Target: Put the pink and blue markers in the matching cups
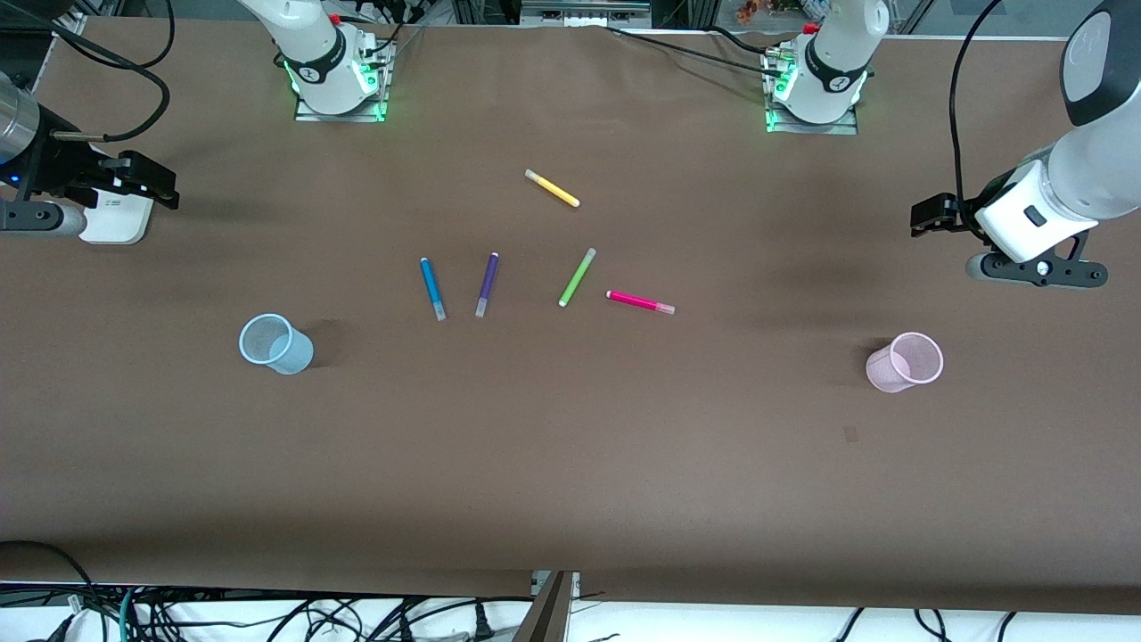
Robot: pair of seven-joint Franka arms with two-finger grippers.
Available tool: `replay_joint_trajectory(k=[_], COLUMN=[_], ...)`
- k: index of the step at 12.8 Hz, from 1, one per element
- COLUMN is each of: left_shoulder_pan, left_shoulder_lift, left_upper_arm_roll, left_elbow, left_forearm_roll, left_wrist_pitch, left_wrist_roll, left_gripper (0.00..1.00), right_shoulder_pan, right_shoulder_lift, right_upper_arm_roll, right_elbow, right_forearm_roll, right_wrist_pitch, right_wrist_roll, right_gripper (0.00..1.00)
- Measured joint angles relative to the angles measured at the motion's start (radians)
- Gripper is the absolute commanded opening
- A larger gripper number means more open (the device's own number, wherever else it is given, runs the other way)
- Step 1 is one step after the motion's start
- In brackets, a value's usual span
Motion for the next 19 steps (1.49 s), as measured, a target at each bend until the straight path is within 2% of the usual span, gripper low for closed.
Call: replay_joint_trajectory(k=[7,9,14,16,19], left_shoulder_pan=[0.000,0.000,0.005,0.005,-0.003], left_shoulder_lift=[0.001,0.002,0.022,0.025,0.027], left_upper_arm_roll=[0.002,0.002,0.007,0.006,-0.030], left_elbow=[0.001,0.001,0.009,0.013,0.015], left_forearm_roll=[0.000,0.000,-0.001,-0.039,-0.122], left_wrist_pitch=[-0.001,-0.001,-0.008,-0.035,-0.064], left_wrist_roll=[0.000,0.000,0.043,-0.057,-0.396], left_gripper=[1.00,1.00,1.00,1.00,1.00], right_shoulder_pan=[0.005,0.037,0.139,0.195,0.264], right_shoulder_lift=[0.012,0.035,0.173,0.252,0.361], right_upper_arm_roll=[0.002,0.005,0.009,0.010,0.010], right_elbow=[0.000,0.000,-0.002,-0.004,-0.006], right_forearm_roll=[0.011,0.013,0.014,0.014,0.014], right_wrist_pitch=[0.044,0.062,0.085,0.134,0.243], right_wrist_roll=[0.000,0.000,0.000,0.003,0.036], right_gripper=[1.00,1.00,1.00,1.00,1.00])
